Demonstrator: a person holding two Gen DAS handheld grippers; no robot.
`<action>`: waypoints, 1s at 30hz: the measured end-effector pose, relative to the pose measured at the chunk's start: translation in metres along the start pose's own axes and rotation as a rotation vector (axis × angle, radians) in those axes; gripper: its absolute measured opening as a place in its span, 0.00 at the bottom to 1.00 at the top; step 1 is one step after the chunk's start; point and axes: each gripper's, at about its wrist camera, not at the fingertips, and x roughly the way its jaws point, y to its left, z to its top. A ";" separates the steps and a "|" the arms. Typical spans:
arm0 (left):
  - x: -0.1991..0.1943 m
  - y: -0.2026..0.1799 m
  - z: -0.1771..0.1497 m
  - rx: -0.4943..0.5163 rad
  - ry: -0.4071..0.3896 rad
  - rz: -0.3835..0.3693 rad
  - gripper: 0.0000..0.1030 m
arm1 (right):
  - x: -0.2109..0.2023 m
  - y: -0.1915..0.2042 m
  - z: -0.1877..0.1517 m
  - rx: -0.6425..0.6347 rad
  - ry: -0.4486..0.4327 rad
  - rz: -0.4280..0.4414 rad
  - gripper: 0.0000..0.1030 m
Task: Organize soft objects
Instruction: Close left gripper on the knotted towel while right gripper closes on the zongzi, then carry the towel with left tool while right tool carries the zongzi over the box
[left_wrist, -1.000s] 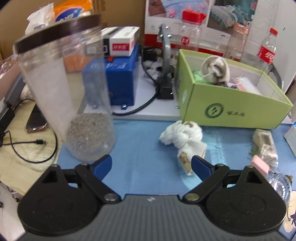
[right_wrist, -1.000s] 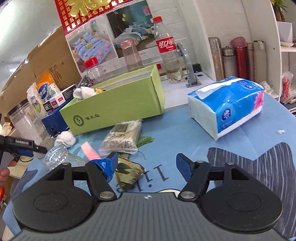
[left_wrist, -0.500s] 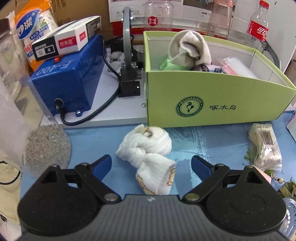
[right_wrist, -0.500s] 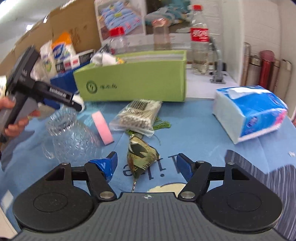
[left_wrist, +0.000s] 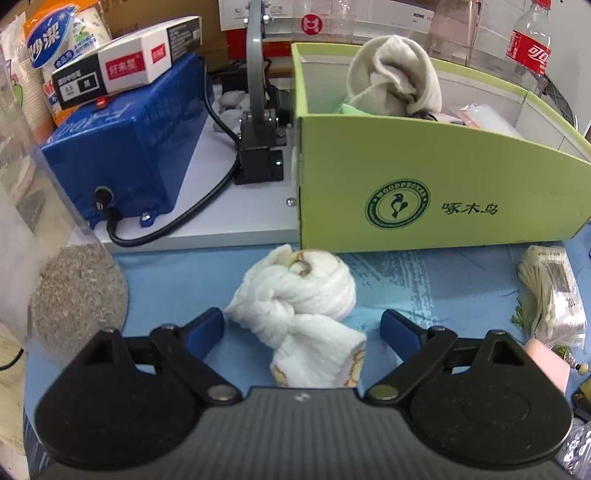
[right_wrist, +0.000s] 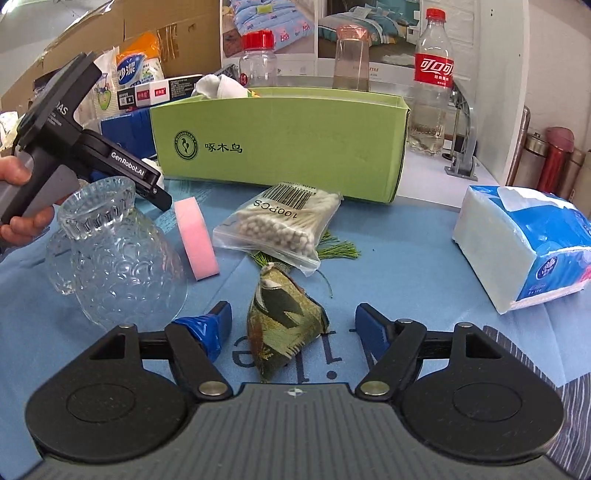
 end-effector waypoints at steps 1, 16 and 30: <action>-0.001 0.002 -0.001 0.001 -0.003 -0.003 0.79 | 0.001 0.000 0.002 0.004 0.008 -0.002 0.58; -0.107 0.040 -0.007 -0.071 -0.109 -0.096 0.22 | -0.065 -0.003 0.028 0.031 -0.134 0.024 0.20; -0.096 -0.060 0.136 0.079 -0.230 -0.220 0.24 | 0.005 -0.048 0.190 -0.029 -0.289 -0.021 0.21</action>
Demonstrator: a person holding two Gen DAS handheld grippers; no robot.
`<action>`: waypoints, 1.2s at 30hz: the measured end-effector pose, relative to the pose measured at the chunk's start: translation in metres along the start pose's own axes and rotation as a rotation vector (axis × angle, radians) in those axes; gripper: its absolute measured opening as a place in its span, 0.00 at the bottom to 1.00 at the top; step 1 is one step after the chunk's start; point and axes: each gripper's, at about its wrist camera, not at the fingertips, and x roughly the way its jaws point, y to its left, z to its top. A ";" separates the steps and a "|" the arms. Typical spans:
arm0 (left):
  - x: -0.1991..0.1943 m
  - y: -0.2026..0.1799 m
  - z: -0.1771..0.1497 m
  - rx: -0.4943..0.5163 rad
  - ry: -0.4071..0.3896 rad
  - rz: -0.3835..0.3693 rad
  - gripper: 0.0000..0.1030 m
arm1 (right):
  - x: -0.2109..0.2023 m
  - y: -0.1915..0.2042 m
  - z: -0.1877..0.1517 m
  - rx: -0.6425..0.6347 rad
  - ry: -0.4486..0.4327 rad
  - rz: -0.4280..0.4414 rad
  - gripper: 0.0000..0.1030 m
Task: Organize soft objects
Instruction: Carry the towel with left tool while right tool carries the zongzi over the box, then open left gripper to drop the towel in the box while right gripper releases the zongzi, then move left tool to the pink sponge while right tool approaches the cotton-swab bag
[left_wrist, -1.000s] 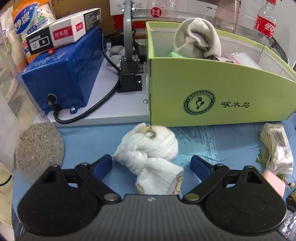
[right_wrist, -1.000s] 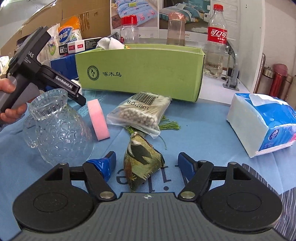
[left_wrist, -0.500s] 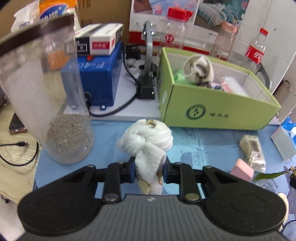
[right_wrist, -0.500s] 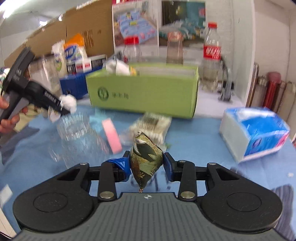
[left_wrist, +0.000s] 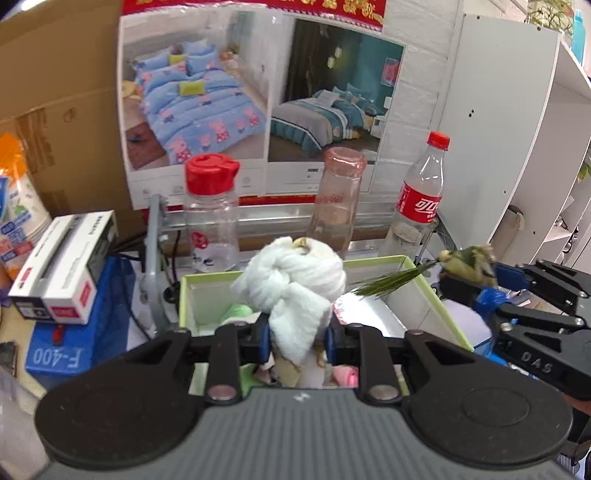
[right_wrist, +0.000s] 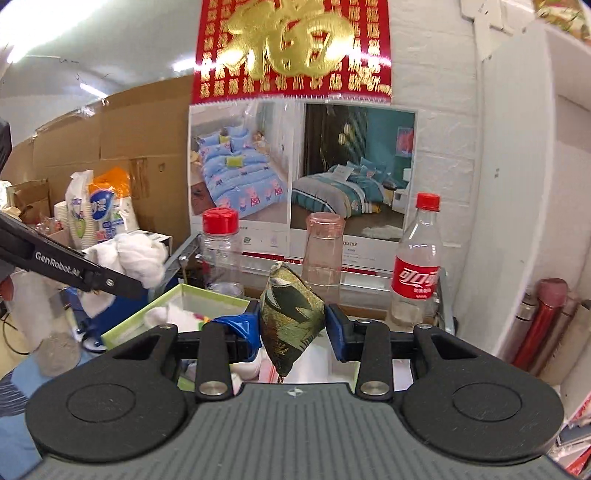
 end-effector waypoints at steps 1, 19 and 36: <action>0.013 -0.002 0.002 0.003 0.017 0.001 0.33 | 0.012 -0.002 0.001 0.000 0.016 0.005 0.23; 0.019 -0.004 -0.021 0.056 -0.022 0.078 0.93 | 0.035 0.009 -0.022 0.028 0.069 -0.021 0.42; -0.021 -0.003 -0.094 0.118 0.032 0.098 0.96 | -0.045 0.029 -0.102 0.143 0.128 0.000 0.45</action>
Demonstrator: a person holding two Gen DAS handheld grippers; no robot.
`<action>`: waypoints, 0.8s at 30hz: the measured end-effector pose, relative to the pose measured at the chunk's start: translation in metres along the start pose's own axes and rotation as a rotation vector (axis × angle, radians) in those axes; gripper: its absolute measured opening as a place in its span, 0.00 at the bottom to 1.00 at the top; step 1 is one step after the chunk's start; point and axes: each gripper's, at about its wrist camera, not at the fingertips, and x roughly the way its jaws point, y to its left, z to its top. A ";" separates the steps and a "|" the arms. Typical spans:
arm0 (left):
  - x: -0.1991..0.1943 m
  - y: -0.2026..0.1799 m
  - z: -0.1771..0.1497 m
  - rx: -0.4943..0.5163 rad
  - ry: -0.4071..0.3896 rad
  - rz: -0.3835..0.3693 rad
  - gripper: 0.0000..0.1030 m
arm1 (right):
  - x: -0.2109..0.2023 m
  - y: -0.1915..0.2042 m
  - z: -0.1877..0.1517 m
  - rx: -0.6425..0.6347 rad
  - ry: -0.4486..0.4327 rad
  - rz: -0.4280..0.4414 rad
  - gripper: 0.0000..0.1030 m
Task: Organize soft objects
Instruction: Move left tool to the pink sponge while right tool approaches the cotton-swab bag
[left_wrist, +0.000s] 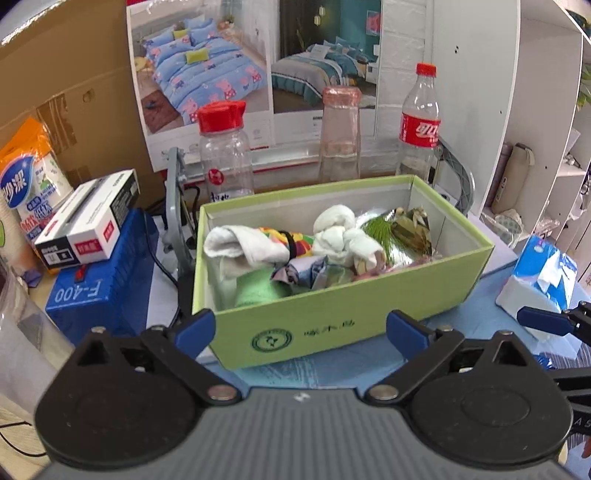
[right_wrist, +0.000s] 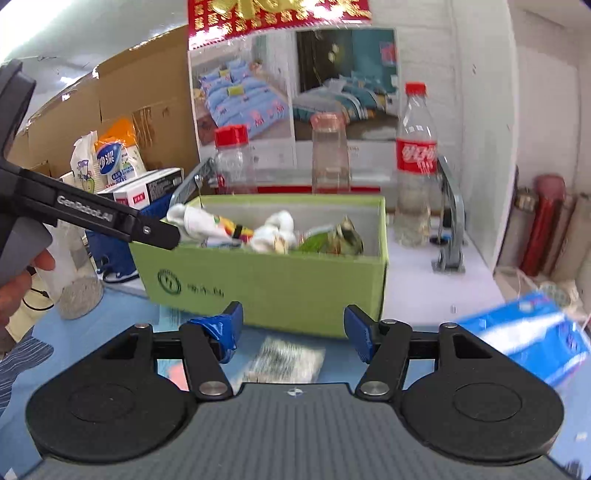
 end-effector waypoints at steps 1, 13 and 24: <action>0.003 0.000 -0.005 0.018 0.027 -0.014 0.97 | -0.003 -0.002 -0.008 0.020 0.005 -0.005 0.45; 0.042 -0.009 -0.018 0.100 0.205 -0.103 0.98 | -0.014 -0.015 -0.051 0.042 0.087 0.045 0.46; 0.069 -0.020 -0.006 0.209 0.370 -0.408 0.99 | -0.005 0.002 -0.048 -0.143 0.169 0.071 0.46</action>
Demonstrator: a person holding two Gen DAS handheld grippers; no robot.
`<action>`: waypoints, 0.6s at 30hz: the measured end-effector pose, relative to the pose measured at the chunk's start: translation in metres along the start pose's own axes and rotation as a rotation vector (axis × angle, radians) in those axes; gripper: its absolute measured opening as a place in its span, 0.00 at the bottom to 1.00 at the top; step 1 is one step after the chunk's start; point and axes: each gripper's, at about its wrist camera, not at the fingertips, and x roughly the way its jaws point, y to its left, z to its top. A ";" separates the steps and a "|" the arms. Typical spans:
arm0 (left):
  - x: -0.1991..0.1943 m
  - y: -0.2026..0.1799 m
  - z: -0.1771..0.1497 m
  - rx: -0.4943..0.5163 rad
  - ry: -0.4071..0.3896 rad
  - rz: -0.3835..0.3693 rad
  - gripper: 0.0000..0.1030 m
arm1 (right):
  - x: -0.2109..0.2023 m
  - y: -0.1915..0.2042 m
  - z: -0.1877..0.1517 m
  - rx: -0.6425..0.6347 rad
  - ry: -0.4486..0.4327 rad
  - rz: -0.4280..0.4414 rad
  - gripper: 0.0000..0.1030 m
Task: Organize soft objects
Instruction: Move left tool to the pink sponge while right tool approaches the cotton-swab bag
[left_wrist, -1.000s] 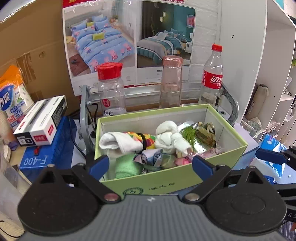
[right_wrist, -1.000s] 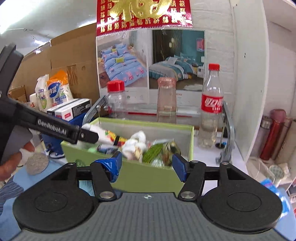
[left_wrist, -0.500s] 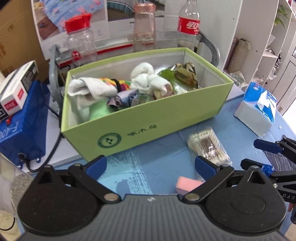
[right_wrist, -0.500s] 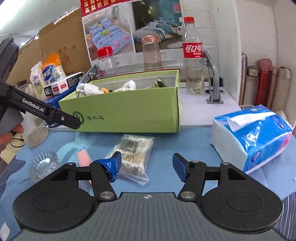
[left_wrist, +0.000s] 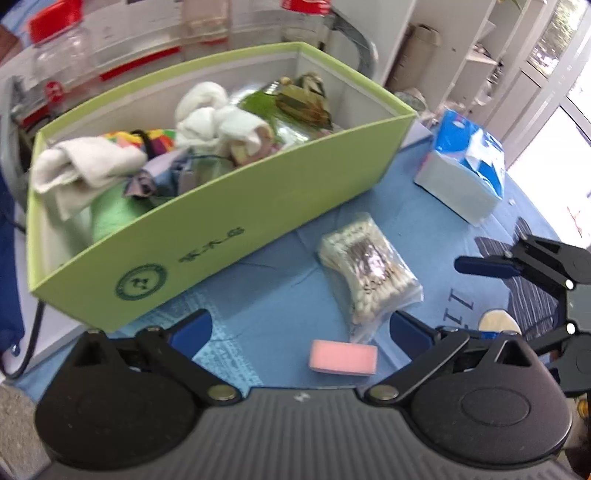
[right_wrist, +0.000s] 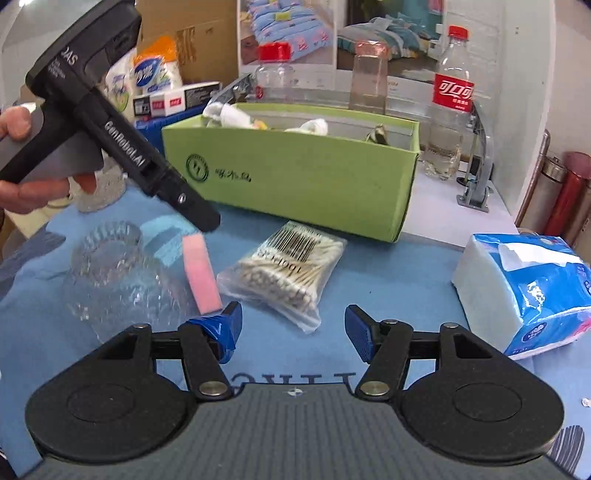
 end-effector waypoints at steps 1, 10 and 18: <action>0.004 -0.004 0.002 0.035 0.018 -0.016 0.99 | 0.000 -0.002 0.000 0.016 -0.003 -0.004 0.46; 0.048 -0.013 0.011 0.132 0.206 -0.021 0.99 | -0.008 -0.018 -0.009 0.118 -0.014 -0.034 0.46; 0.032 0.019 -0.002 -0.025 0.160 0.004 0.99 | -0.016 -0.024 -0.008 0.127 -0.037 -0.044 0.47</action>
